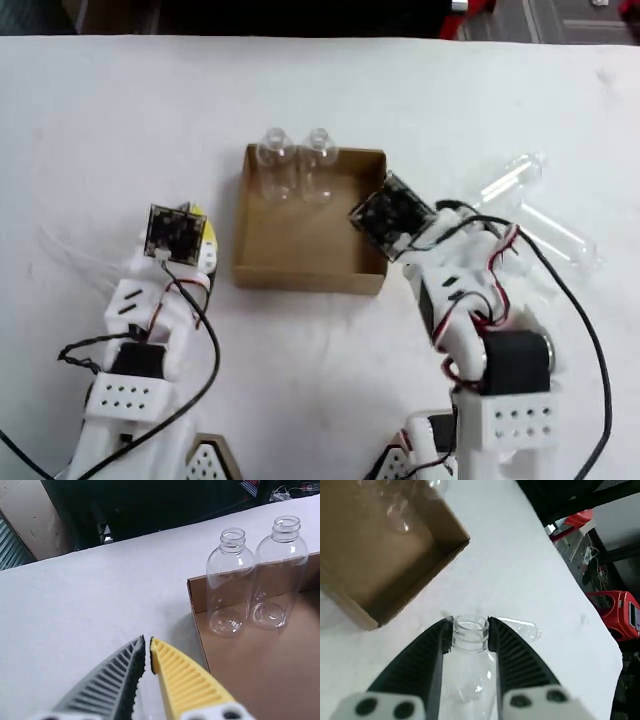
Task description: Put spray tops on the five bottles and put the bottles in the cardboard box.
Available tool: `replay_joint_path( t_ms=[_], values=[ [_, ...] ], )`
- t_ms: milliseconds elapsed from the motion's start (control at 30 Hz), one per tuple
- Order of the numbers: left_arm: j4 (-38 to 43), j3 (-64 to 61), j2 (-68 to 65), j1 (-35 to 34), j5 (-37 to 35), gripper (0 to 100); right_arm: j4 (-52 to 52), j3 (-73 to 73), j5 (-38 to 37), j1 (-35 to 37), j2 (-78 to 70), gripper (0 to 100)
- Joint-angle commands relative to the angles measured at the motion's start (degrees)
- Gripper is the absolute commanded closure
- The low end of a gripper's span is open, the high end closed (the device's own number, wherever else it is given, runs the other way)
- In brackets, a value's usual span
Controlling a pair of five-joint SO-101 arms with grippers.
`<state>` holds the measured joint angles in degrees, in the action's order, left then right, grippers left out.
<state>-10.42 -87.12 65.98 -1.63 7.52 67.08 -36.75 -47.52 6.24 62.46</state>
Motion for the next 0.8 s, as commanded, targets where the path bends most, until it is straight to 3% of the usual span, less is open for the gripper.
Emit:
replay_joint_path(
  t_ms=[0, 100, 400, 767],
  values=[
    [1.67, 0.53, 0.92, 0.31, 0.7, 98, -4.18, 2.73, 7.03, 0.22, 2.59, 98.2],
    [1.67, 0.53, 0.92, 0.22, 0.7, 98, -6.81, 2.9, 13.54, 0.22, 3.56, 98.2],
    [1.67, 0.79, 1.01, 0.57, 0.44, 98, -16.31, 8.7, 42.46, 0.75, 4.18, 98.3],
    [1.67, 0.97, 1.01, 0.57, 0.35, 98, -17.45, 8.53, 44.66, 11.82, 4.53, 98.3]
  ],
)
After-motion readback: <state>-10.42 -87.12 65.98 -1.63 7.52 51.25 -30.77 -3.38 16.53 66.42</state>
